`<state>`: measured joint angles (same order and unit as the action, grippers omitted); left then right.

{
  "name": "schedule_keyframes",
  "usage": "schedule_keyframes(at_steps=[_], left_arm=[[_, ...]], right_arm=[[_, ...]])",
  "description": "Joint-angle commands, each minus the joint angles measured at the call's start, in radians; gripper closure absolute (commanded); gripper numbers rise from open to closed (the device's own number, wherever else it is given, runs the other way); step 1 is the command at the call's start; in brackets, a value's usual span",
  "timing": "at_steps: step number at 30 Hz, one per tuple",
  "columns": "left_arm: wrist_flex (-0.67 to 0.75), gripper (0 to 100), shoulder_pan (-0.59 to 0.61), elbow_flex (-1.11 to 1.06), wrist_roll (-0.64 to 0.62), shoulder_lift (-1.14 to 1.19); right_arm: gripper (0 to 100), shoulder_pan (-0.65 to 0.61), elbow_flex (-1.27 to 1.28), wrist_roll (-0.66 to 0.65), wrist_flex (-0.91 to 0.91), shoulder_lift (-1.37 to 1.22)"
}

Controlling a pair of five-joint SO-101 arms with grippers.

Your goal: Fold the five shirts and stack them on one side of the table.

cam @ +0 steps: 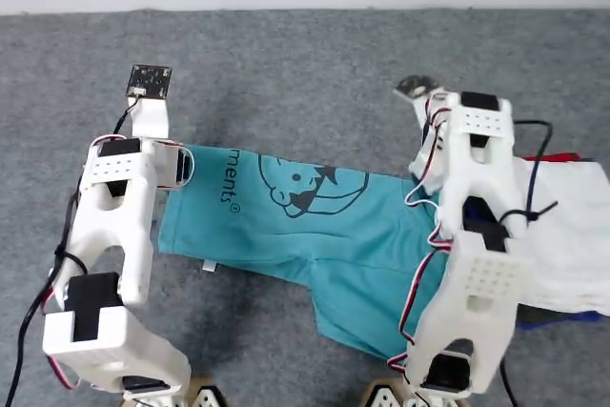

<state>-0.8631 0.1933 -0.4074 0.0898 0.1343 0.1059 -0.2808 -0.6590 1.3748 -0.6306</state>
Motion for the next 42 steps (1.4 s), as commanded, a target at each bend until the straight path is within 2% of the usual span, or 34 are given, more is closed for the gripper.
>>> schedule_keyframes(at_steps=[1,6,8,11,23,27,35,37,42], left_arm=[[-0.002,88,0.003,0.005,-0.009,-0.005],[-0.003,88,0.003,0.005,-0.009,-0.005],[-0.003,88,0.003,0.005,-0.009,-0.005],[-0.003,88,0.003,0.005,-0.009,-0.005],[-0.003,88,0.003,0.005,-0.009,-0.005],[-0.003,88,0.003,0.005,-0.009,-0.005],[-0.003,88,0.002,0.005,-0.011,-0.005],[-0.003,88,0.002,0.005,-0.011,-0.005],[-0.003,88,0.002,0.005,-0.011,-0.005]], right_arm=[[78.1,0.004,-0.037,-0.046,0.010,-0.035],[99.8,0.013,-0.037,-0.103,0.013,-0.044],[96.4,0.013,-0.037,-0.104,0.013,-0.044],[99.2,0.007,-0.054,-0.101,0.012,-0.042],[98.8,0.008,-0.308,-0.098,0.076,-0.051],[98.8,0.008,-0.342,-0.097,0.048,-0.054],[98.6,0.024,-0.347,-0.002,-0.065,-0.101],[96.3,0.024,-0.347,0.002,-0.068,-0.119],[81.9,0.024,-0.350,0.005,-0.013,-0.110]])
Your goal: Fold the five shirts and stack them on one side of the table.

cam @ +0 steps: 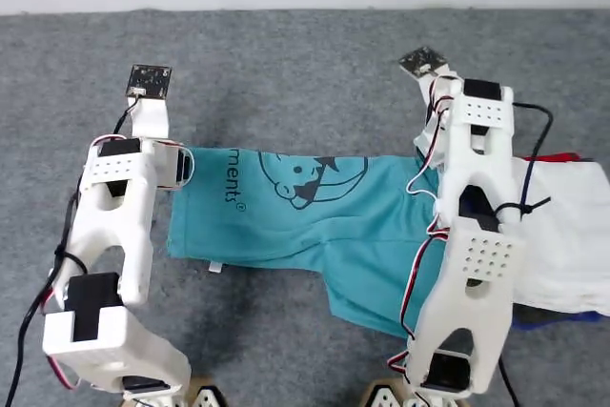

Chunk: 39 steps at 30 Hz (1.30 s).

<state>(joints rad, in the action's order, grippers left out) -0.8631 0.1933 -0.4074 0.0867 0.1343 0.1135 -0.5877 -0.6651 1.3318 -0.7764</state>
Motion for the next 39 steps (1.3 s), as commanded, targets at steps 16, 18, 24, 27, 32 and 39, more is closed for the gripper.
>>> schedule_keyframes(at_steps=[16,18,24,27,32,39], left_arm=[[0.127,88,-0.015,-0.153,-0.008,-0.006],[0.129,88,-0.023,-0.153,-0.008,-0.006],[0.129,88,-0.029,-0.156,-0.008,-0.006],[0.129,88,-0.029,-0.156,-0.008,-0.006],[0.129,88,-0.029,-0.156,-0.008,-0.006],[0.129,88,-0.029,-0.157,-0.008,-0.005]], right_arm=[[81.2,-0.071,0.315,-0.180,0.460,0.486],[81.2,-0.097,0.427,-0.204,0.447,0.547],[81.2,-0.077,0.551,-0.049,0.217,0.759],[80.9,-0.033,0.555,0.046,0.027,0.837],[80.9,0.038,0.618,0.083,-0.325,0.819],[80.8,0.036,0.671,0.074,-0.266,0.731]])
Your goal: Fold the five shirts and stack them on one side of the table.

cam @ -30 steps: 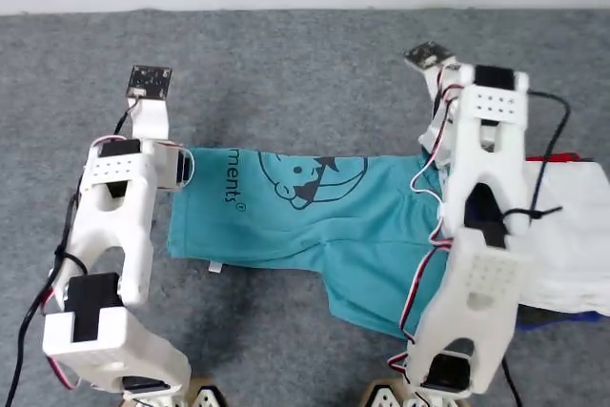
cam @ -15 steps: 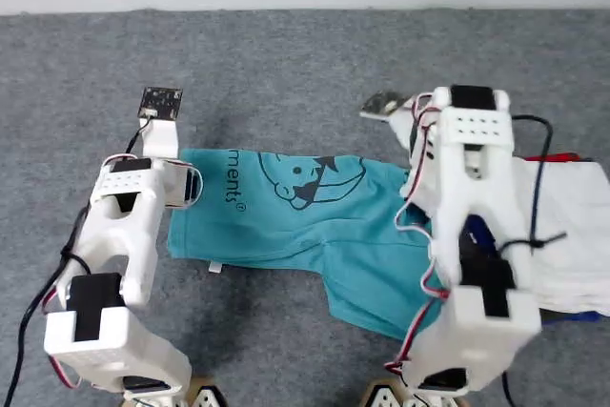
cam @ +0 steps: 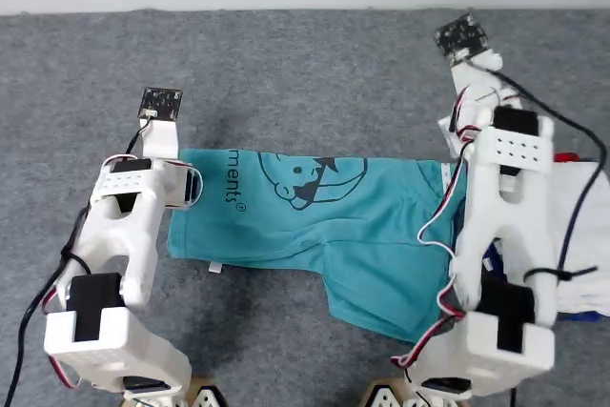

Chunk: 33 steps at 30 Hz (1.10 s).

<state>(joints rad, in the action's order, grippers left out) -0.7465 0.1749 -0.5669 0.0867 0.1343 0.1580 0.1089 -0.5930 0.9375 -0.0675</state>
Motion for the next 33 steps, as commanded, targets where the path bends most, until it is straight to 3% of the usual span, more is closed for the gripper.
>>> schedule_keyframes(at_steps=[1,6,12,21,26,33], left_arm=[[0.012,88,-0.011,0.002,-0.008,-0.005],[0.012,88,-0.011,0.002,-0.008,-0.005],[0.012,88,-0.011,0.002,-0.008,-0.005],[0.012,88,-0.011,0.002,-0.008,-0.005],[0.012,88,-0.011,0.002,-0.008,-0.005],[0.012,88,-0.011,0.002,-0.008,-0.005]], right_arm=[[80.8,-0.030,-0.044,-0.020,0.231,0.038],[81.1,-0.151,-0.057,-0.175,0.633,0.176],[81.2,-0.271,0.155,-0.310,0.750,0.446],[81.2,-0.530,0.753,-0.319,0.545,0.769],[81.2,-0.533,0.939,-0.319,0.417,0.792],[81.2,-0.536,0.980,-0.319,0.407,0.792]])
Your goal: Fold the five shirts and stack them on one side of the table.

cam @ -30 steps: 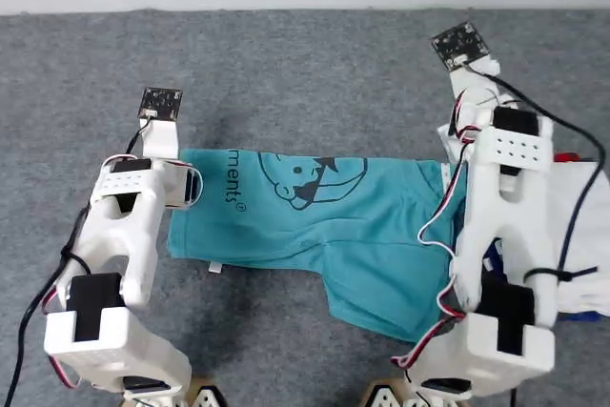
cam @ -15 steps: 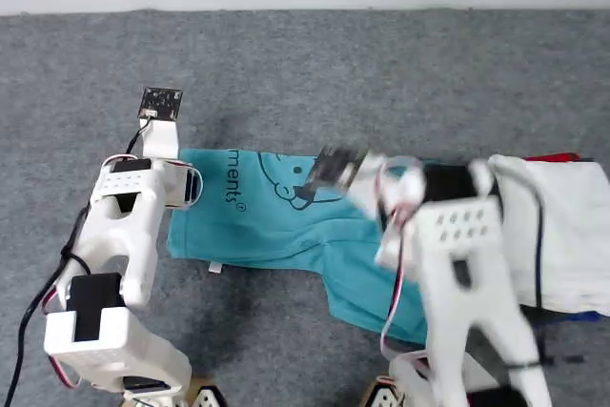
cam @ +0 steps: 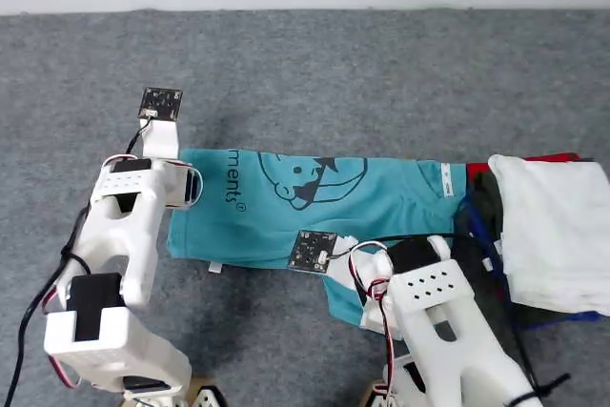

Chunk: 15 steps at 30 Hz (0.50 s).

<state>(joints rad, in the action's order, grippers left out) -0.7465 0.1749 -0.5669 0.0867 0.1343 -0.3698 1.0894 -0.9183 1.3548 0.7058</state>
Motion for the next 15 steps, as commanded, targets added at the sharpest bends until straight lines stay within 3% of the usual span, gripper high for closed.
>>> schedule_keyframes(at_steps=[1,15], left_arm=[[0.012,88,-0.011,0.002,-0.008,-0.005],[0.012,88,-0.011,0.002,-0.008,-0.005]], right_arm=[[81.2,-0.008,0.000,0.006,-0.010,0.019],[81.2,-0.002,0.183,0.005,-0.202,0.018]])
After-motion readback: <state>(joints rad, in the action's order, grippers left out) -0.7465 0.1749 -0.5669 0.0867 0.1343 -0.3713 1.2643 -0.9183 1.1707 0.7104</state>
